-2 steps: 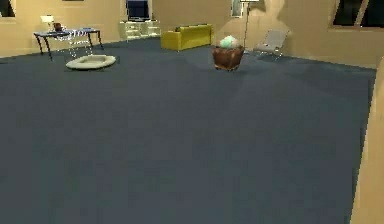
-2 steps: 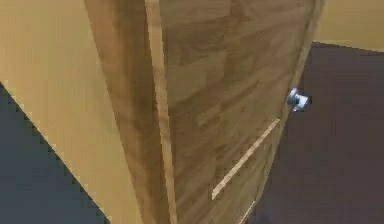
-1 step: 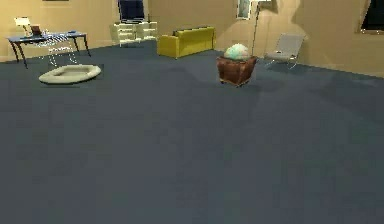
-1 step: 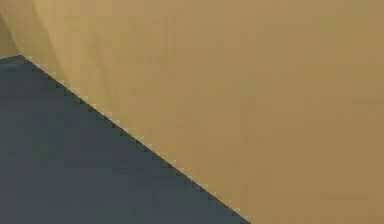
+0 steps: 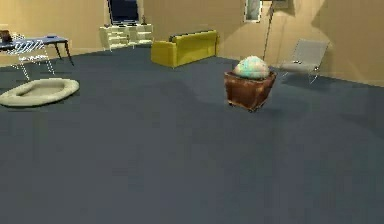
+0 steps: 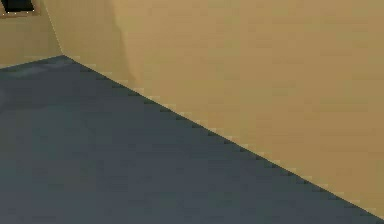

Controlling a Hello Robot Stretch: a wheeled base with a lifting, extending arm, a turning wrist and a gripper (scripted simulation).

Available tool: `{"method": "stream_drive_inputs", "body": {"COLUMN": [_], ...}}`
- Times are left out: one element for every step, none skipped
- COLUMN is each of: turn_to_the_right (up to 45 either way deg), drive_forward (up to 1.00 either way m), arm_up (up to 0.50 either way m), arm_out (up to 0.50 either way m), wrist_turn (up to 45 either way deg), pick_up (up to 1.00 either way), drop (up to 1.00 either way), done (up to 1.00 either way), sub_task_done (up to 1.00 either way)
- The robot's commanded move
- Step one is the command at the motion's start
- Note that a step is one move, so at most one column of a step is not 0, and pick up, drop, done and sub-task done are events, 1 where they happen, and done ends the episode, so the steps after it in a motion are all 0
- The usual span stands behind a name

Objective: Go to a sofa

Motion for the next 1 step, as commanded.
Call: {"method": "stream_drive_inputs", "body": {"turn_to_the_right": [0.0], "drive_forward": [1.0], "arm_up": [0.0], "arm_out": [0.0], "wrist_turn": [0.0], "pick_up": [0.0], "drop": [0.0], "done": [0.0], "sub_task_done": [0.0]}}
